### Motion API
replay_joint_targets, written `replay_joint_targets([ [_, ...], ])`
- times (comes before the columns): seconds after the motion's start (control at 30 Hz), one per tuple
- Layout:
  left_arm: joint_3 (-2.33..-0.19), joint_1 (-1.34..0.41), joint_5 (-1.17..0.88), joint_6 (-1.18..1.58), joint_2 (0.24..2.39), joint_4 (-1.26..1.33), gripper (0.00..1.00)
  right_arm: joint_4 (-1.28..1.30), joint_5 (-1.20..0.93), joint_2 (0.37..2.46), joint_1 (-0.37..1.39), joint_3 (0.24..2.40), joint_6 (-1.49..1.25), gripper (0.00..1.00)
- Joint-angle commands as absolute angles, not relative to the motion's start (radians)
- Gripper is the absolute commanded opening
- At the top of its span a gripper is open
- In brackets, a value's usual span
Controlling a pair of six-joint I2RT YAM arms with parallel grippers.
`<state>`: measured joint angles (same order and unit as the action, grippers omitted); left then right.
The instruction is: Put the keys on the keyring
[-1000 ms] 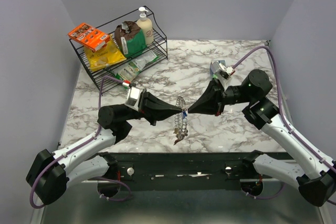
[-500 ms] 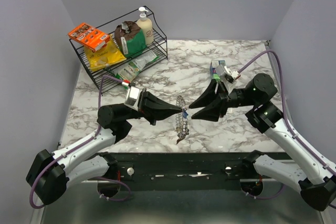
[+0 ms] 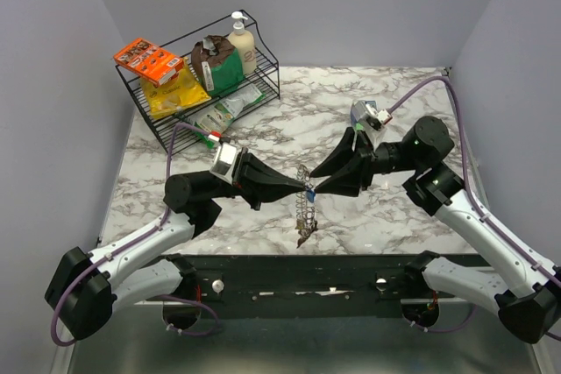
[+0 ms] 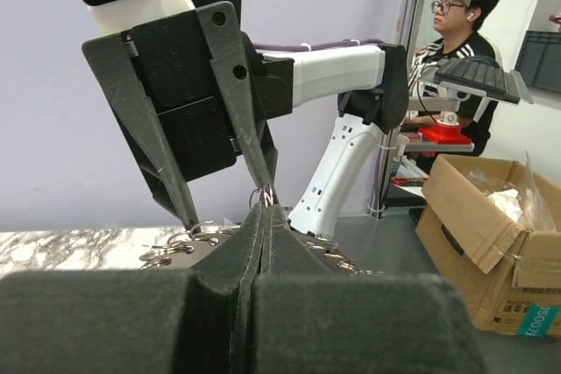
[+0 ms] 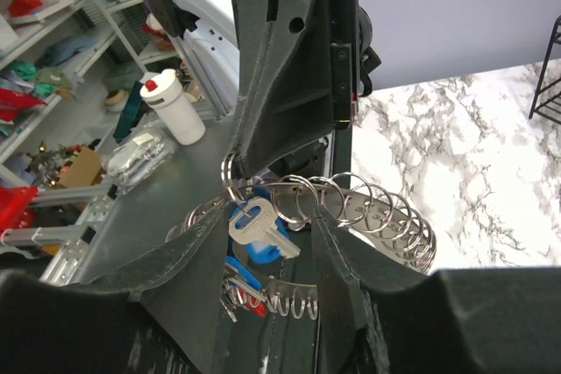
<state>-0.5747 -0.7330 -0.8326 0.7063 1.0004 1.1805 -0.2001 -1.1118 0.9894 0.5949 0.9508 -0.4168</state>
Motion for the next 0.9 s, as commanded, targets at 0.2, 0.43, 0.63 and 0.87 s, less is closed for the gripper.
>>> replay_joint_targets([
  [0.2,-0.620,-0.729,-0.854,0.726,1.003,1.243,0.00,-0.238,-1.150,1.002,0.606,0.979,-0.449,0.27],
  [0.43,-0.621,-0.729,-0.851,0.716,0.994,1.230,0.00,-0.207,-1.140,0.985,0.607,0.960,-0.423,0.04],
  [0.63,-0.627,-0.729,-0.848,0.710,0.997,1.229,0.00,-0.178,-1.134,0.969,0.607,0.946,-0.402,0.00],
  [0.87,-0.634,-0.729,-0.848,0.709,0.997,1.230,0.00,-0.155,-1.124,0.953,0.607,0.916,-0.380,0.01],
])
